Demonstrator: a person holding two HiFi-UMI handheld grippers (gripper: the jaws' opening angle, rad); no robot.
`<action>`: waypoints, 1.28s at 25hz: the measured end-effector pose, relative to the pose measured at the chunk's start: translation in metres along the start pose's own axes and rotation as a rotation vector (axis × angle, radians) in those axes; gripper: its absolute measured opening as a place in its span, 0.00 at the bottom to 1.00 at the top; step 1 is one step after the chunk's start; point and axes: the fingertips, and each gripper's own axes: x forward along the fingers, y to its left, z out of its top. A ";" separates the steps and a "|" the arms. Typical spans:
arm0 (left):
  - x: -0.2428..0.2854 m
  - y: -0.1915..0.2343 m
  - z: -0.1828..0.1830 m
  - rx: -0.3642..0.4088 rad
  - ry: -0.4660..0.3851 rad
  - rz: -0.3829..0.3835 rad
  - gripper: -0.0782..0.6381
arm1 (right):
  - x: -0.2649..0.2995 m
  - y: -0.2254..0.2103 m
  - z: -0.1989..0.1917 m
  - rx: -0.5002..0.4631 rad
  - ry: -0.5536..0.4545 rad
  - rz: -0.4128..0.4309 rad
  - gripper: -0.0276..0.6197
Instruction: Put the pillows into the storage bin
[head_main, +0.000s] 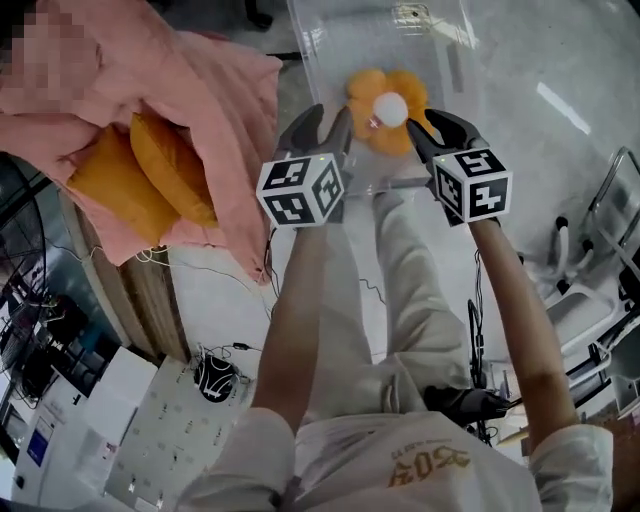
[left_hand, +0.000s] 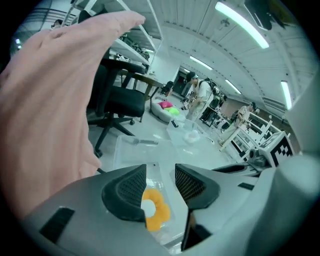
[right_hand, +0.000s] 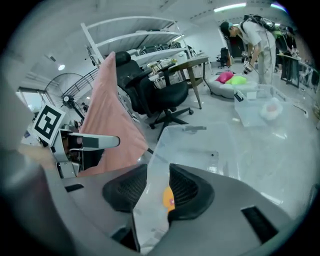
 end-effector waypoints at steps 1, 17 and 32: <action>-0.011 0.004 0.007 -0.012 -0.019 0.002 0.38 | -0.001 0.010 0.008 -0.005 -0.014 0.017 0.28; -0.163 0.090 0.097 -0.102 -0.338 0.103 0.35 | 0.003 0.179 0.100 -0.193 -0.126 0.325 0.33; -0.277 0.246 0.061 -0.193 -0.357 0.310 0.39 | 0.031 0.358 0.121 -0.274 -0.160 0.493 0.34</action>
